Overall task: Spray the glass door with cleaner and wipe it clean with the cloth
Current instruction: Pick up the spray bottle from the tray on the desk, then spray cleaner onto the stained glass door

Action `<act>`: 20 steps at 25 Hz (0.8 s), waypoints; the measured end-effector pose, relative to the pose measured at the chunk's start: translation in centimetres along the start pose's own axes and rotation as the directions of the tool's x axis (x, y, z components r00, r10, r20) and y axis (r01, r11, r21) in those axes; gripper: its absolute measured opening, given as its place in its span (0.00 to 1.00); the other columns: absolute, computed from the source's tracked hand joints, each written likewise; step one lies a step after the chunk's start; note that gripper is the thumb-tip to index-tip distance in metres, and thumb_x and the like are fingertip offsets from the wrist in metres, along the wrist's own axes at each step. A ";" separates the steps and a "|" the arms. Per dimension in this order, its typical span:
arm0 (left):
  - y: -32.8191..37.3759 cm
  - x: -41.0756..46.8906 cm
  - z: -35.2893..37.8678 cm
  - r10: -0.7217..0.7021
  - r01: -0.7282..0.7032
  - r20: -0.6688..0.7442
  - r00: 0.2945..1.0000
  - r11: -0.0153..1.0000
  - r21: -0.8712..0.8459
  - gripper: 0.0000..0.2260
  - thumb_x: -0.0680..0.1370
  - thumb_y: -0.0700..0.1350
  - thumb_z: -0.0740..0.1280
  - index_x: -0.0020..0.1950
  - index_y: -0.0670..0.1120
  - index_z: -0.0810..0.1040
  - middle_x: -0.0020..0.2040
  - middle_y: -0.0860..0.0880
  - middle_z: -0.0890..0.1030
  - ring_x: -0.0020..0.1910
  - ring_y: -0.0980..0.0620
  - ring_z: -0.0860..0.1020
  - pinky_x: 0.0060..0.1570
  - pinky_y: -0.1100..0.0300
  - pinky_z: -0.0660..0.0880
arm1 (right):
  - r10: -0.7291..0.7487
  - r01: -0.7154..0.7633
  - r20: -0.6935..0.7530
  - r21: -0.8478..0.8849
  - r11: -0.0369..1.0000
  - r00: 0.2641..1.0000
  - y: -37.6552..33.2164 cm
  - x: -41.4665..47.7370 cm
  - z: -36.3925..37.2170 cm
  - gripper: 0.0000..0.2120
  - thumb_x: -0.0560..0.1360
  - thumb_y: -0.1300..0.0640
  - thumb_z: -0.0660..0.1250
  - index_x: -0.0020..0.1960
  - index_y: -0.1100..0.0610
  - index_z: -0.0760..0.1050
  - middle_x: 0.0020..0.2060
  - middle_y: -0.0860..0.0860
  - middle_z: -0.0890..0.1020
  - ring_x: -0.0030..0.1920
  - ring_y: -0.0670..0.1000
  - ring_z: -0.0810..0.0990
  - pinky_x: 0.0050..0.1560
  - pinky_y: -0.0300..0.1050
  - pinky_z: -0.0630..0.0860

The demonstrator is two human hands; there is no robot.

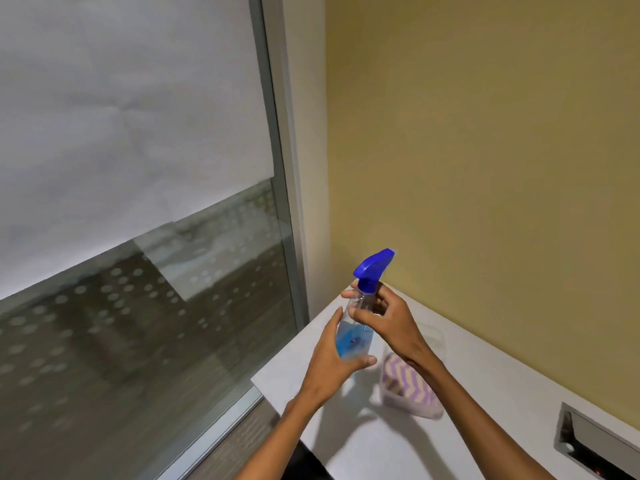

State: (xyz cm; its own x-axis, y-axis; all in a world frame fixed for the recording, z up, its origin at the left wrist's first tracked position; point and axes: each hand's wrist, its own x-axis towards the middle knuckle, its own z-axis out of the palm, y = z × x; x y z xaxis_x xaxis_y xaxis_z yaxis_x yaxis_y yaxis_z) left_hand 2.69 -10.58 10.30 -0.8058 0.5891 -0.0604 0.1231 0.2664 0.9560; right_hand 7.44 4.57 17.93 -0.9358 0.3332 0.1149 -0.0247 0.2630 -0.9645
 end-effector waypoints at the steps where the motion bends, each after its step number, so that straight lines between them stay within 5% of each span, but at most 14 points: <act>1: 0.3 -1.4 -1.6 0.019 -0.019 -0.036 0.999 1.000 -0.013 0.48 0.67 0.60 0.80 0.80 0.64 0.56 0.78 0.59 0.68 0.76 0.55 0.69 0.75 0.50 0.70 | -0.028 0.028 0.060 0.016 0.999 0.998 -1.5 -0.3 1.4 0.20 0.77 0.66 0.73 0.64 0.48 0.78 0.57 0.45 0.88 0.58 0.48 0.86 0.64 0.46 0.81; 5: 1.6 -7.0 -7.7 0.056 -0.060 -0.125 0.991 0.998 -0.022 0.41 0.67 0.57 0.80 0.74 0.70 0.63 0.69 0.63 0.76 0.69 0.61 0.75 0.69 0.52 0.75 | -0.148 0.121 0.285 0.110 0.986 0.947 -7.2 -1.7 7.2 0.21 0.76 0.61 0.73 0.67 0.46 0.76 0.59 0.46 0.88 0.60 0.51 0.86 0.62 0.44 0.82; 11: 2.4 -18.2 -17.4 0.045 -0.054 -0.263 0.964 0.998 -0.028 0.36 0.62 0.69 0.78 0.63 0.81 0.61 0.64 0.72 0.73 0.64 0.72 0.73 0.55 0.71 0.74 | -0.279 0.156 0.476 0.283 0.946 0.834 -15.5 -5.5 18.2 0.20 0.74 0.51 0.69 0.66 0.44 0.79 0.58 0.51 0.88 0.55 0.55 0.89 0.56 0.45 0.84; 16: 1.1 -28.9 -23.7 0.043 -0.067 -0.485 0.873 0.997 -0.032 0.28 0.62 0.68 0.79 0.57 0.75 0.68 0.58 0.62 0.78 0.59 0.66 0.78 0.53 0.71 0.78 | -0.347 0.098 0.540 0.436 0.895 0.767 -20.1 -12.1 29.0 0.17 0.74 0.55 0.68 0.62 0.45 0.80 0.57 0.57 0.87 0.53 0.56 0.88 0.56 0.48 0.84; 20: -0.8 -38.0 -27.8 0.056 -0.128 -0.625 0.778 0.989 -0.071 0.30 0.65 0.61 0.79 0.59 0.79 0.67 0.56 0.68 0.81 0.58 0.64 0.80 0.56 0.65 0.80 | -0.369 0.082 0.508 0.500 0.862 0.778 -22.7 -19.8 38.0 0.20 0.73 0.49 0.70 0.64 0.49 0.74 0.59 0.53 0.87 0.56 0.56 0.88 0.58 0.49 0.85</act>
State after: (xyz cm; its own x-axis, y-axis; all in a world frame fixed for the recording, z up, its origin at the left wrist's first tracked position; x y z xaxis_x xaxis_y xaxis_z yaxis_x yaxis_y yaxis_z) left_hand 17.12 -54.43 19.84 -0.9825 -0.0038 0.1861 0.1839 0.1341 0.9737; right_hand 13.19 -42.47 28.52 -0.8978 -0.2977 0.3246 -0.2742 -0.1990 -0.9409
